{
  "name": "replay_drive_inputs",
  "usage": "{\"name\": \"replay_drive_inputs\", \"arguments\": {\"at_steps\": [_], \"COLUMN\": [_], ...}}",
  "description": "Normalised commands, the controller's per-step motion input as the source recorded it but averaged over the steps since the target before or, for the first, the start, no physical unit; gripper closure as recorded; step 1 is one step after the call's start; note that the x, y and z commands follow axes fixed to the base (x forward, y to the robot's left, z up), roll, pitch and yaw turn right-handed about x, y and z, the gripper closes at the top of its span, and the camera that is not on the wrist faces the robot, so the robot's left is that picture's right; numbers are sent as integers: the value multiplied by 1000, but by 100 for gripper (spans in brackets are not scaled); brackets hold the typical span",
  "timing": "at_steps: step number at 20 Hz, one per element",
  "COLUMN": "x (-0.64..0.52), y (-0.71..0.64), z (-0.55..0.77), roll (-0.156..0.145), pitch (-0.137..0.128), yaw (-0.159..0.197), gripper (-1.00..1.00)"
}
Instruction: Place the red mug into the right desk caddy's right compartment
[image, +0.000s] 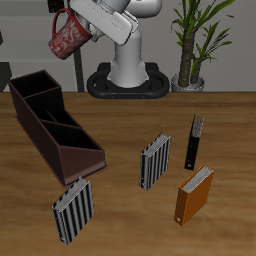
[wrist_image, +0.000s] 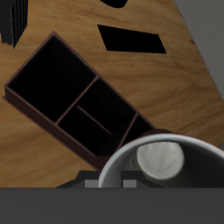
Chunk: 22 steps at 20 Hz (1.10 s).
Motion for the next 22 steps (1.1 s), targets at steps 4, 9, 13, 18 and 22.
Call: {"name": "replay_drive_inputs", "arguments": {"at_steps": [4, 9, 13, 18, 22], "x": [-210, -159, -166, -183, -225], "y": [33, -232, -228, -236, -79], "z": [-130, -139, 63, -27, 100], "roll": [31, 7, -19, -40, -12], "pitch": [-63, 10, -32, -2, -59], "yaw": [191, 143, 51, 47, 31], "gripper": [100, 100, 100, 100, 100]}}
